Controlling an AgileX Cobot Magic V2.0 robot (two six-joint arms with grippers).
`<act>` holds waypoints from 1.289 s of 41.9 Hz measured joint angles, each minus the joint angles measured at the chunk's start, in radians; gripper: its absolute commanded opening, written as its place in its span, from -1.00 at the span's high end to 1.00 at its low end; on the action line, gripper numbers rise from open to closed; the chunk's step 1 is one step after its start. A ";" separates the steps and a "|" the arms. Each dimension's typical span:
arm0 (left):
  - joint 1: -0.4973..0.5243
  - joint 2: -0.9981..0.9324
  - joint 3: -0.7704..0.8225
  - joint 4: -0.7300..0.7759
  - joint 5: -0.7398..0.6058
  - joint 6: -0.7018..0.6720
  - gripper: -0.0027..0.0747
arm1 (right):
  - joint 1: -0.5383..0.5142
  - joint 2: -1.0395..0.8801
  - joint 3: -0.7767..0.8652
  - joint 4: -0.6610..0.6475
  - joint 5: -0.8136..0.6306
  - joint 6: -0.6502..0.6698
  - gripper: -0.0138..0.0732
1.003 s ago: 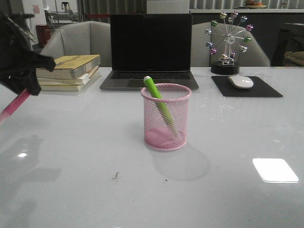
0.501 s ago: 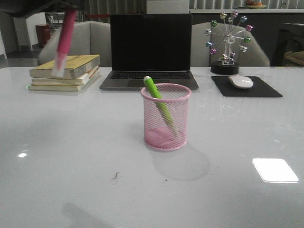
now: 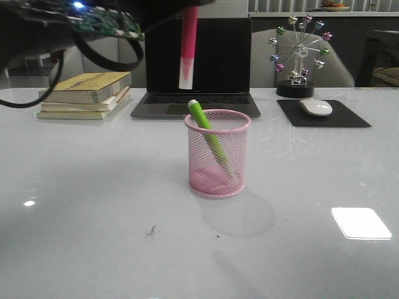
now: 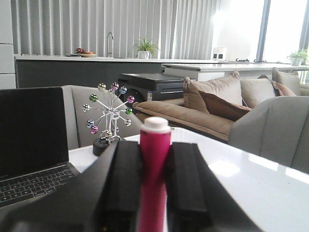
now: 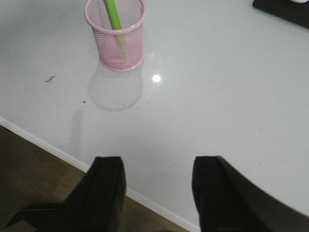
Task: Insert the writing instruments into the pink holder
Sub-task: 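Lift the pink marker upright and carry it above the holder, then lower the pink marker into the holder and open the left gripper, then raise the left gripper away from the holder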
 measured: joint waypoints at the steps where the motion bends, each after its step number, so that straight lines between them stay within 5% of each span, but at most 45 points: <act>1: 0.000 0.013 -0.009 0.000 -0.002 0.000 0.70 | 0.000 0.000 0.000 0.000 0.000 0.000 -0.33; 21: -0.017 0.208 -0.098 0.011 -0.020 0.000 0.68 | 0.000 0.000 0.000 0.000 0.000 0.000 -0.33; 32: -0.017 0.241 -0.099 0.014 -0.014 0.000 -0.06 | 0.000 0.000 0.000 0.000 0.000 0.000 -0.33; 37: -0.017 0.241 -0.099 0.017 0.006 0.000 -0.09 | 0.000 0.000 0.000 0.000 0.000 0.000 -0.33; 43: -0.017 0.194 -0.110 0.042 0.161 -0.002 -0.09 | 0.000 0.000 0.000 0.000 0.000 0.000 -0.33; 54: -0.017 -0.114 -0.149 0.056 0.660 -0.002 -0.09 | 0.000 0.000 0.000 0.000 0.000 0.000 -0.33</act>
